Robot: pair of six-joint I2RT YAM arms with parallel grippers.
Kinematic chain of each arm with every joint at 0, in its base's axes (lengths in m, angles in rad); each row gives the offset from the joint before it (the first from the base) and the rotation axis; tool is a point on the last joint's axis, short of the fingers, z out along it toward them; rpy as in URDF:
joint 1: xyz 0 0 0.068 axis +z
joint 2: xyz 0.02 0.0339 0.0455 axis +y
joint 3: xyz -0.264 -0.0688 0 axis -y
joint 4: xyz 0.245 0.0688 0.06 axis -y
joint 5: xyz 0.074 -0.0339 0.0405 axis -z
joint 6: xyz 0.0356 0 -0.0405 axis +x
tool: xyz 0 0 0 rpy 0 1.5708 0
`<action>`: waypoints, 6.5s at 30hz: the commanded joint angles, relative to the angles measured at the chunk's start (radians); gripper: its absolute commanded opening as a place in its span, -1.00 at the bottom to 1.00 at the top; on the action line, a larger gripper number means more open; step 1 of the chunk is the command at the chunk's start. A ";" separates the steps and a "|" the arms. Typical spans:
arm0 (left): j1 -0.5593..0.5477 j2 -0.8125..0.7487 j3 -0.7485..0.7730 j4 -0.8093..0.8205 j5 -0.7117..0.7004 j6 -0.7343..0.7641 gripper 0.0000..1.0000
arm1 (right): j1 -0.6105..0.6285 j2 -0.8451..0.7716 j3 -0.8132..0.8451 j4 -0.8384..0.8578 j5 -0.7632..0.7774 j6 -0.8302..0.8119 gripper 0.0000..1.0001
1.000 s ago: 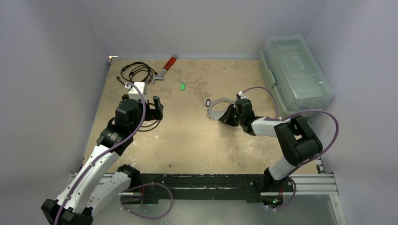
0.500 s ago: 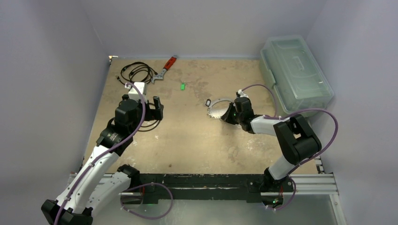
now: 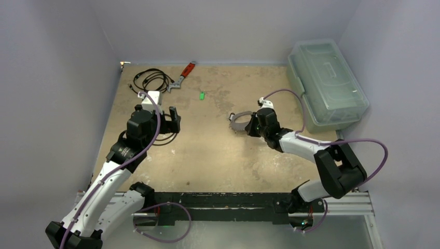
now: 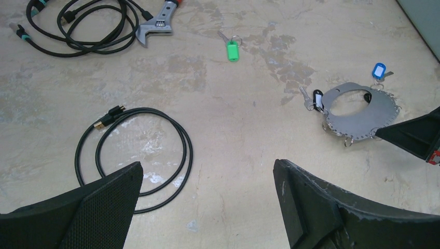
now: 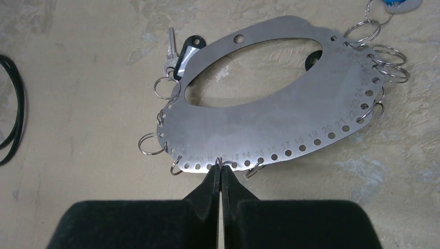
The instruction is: Put the keys on the keyring
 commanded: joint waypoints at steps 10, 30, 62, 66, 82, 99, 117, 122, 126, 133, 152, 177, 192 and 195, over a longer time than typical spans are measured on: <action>0.008 -0.010 -0.002 0.033 0.008 -0.010 0.91 | 0.093 -0.173 0.030 -0.049 0.107 -0.174 -1.00; 0.008 -0.089 -0.049 0.131 0.198 -0.004 0.90 | 0.258 -0.350 -0.068 0.174 -0.093 -0.312 -1.00; 0.003 -0.122 -0.188 0.483 0.860 -0.098 0.07 | 0.262 -0.546 -0.168 0.555 -0.637 -0.300 -1.00; -0.004 -0.121 -0.198 0.507 0.889 -0.111 0.00 | 0.262 -0.535 -0.147 0.574 -0.640 -0.286 -1.00; -0.061 -0.127 -0.256 0.634 0.983 -0.185 -0.08 | 0.262 -0.383 -0.070 0.848 -0.700 -0.105 -1.00; -0.081 -0.185 -0.257 0.603 0.909 -0.131 -0.18 | 0.269 -0.197 -0.060 1.163 -0.741 0.149 -1.00; -0.081 -0.186 -0.258 0.609 0.921 -0.133 -0.26 | 0.277 -0.014 -0.040 1.481 -0.799 0.368 -1.00; -0.081 -0.182 -0.264 0.628 0.940 -0.148 -0.25 | 0.281 0.005 -0.031 1.509 -0.799 0.383 -1.00; -0.081 -0.178 -0.270 0.652 0.964 -0.162 -0.25 | 0.285 0.017 -0.023 1.526 -0.802 0.390 -1.00; -0.081 -0.176 -0.279 0.677 0.985 -0.183 -0.30 | 0.287 0.048 -0.019 1.599 -0.813 0.432 -1.00; -0.082 -0.137 -0.252 0.667 1.054 -0.241 -0.29 | 0.287 0.016 -0.033 1.644 -0.833 0.437 -1.00; -0.081 -0.148 -0.221 0.621 1.047 -0.208 -0.53 | 0.287 0.039 -0.043 1.672 -0.838 0.470 -1.00; -0.081 -0.168 -0.179 0.471 0.915 -0.073 -1.00 | 0.287 0.026 -0.046 1.587 -0.874 0.432 -0.82; -0.081 -0.178 -0.171 0.429 0.839 -0.024 -1.00 | 0.287 -0.060 -0.061 1.394 -0.846 0.313 -0.38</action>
